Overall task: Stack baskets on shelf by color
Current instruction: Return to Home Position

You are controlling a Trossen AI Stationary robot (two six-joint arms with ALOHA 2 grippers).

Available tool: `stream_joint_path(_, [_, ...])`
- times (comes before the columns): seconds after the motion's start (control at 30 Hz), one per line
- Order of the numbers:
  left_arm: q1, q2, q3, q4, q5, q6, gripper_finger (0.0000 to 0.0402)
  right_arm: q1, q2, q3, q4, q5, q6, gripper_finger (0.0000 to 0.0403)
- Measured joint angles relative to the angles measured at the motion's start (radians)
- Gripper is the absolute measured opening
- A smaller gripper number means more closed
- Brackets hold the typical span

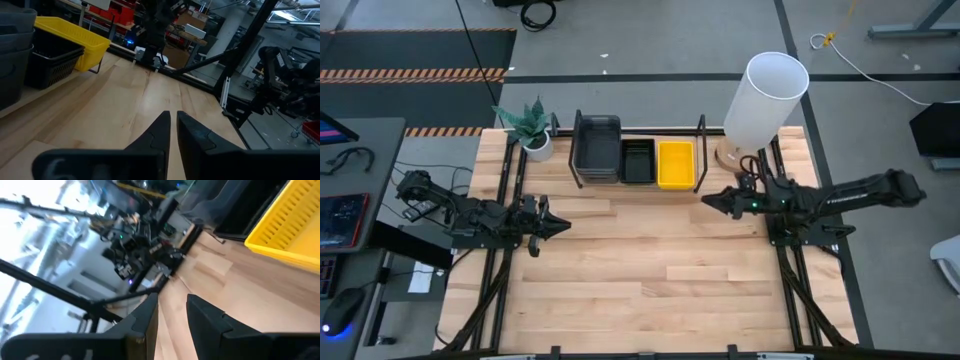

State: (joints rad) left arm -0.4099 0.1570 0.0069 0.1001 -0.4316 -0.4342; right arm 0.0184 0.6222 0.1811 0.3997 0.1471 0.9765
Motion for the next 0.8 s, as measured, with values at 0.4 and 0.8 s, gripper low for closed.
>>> stream_joint_path(0.4, [0.0,0.0,0.0,0.0,0.0,0.0,0.003,0.1,-0.004,-0.142,0.183,0.153,0.121,0.0107])
stream_joint_path(0.8, [0.0,0.0,0.0,0.0,0.0,0.0,0.0033,0.123,0.004,-0.145,0.228,0.333,0.113,0.0101])
